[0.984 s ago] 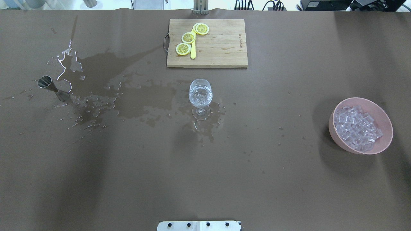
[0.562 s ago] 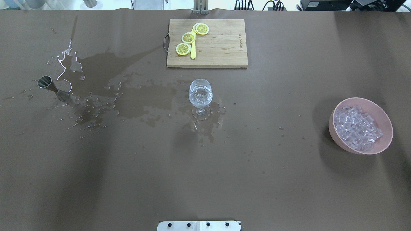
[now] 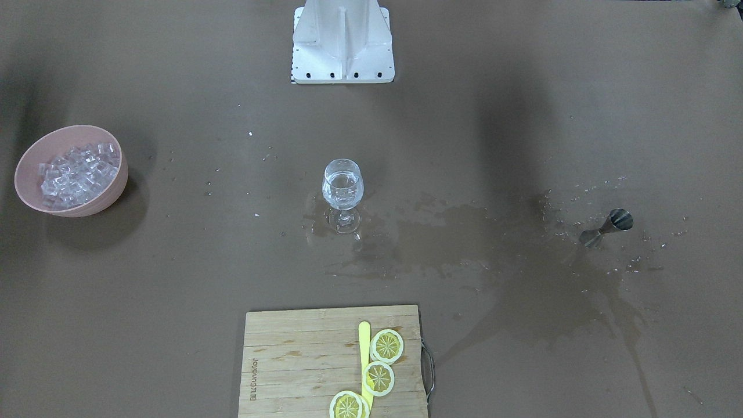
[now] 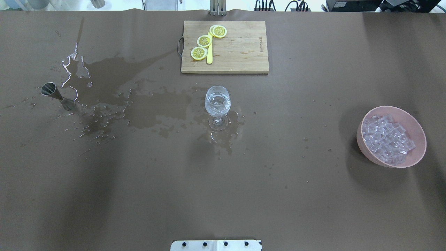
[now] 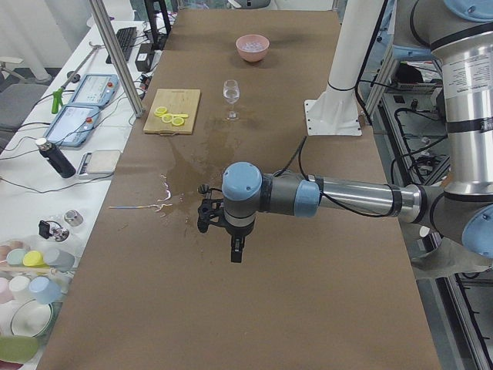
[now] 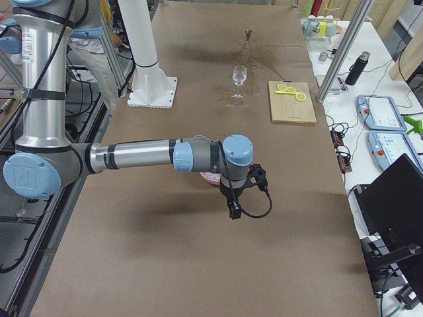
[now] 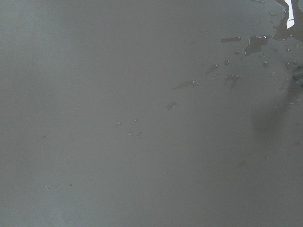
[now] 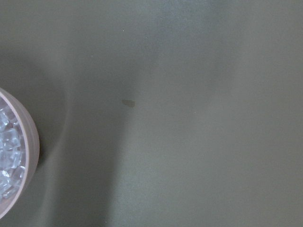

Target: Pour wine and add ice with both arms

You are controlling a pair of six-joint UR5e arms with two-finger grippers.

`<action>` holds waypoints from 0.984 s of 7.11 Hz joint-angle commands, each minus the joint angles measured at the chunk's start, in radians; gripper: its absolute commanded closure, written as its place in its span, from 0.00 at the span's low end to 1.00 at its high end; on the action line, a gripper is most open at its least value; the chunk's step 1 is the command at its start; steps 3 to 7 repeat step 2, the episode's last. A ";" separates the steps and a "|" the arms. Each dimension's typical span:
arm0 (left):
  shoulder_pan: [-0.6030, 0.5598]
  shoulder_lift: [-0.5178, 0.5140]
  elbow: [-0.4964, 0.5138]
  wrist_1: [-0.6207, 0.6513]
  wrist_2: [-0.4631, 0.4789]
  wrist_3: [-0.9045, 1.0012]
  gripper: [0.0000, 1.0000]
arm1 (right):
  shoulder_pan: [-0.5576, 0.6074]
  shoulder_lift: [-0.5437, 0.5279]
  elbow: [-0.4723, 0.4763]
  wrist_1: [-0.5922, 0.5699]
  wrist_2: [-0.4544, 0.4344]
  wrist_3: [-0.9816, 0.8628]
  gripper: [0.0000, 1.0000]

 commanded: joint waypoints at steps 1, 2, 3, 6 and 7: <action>0.001 0.000 -0.001 0.000 0.001 0.003 0.02 | 0.000 0.000 0.000 0.000 0.002 0.000 0.00; 0.001 0.000 0.001 -0.002 0.007 0.006 0.02 | 0.000 0.000 0.001 0.001 0.002 0.000 0.00; 0.001 0.000 0.001 -0.002 0.007 0.006 0.02 | 0.000 0.000 0.001 0.001 0.002 0.000 0.00; 0.001 0.000 0.001 -0.002 0.007 0.006 0.02 | 0.000 0.000 0.001 0.001 0.002 0.000 0.00; 0.001 0.000 0.001 -0.002 0.007 0.006 0.02 | 0.000 0.000 0.001 0.001 0.002 0.000 0.00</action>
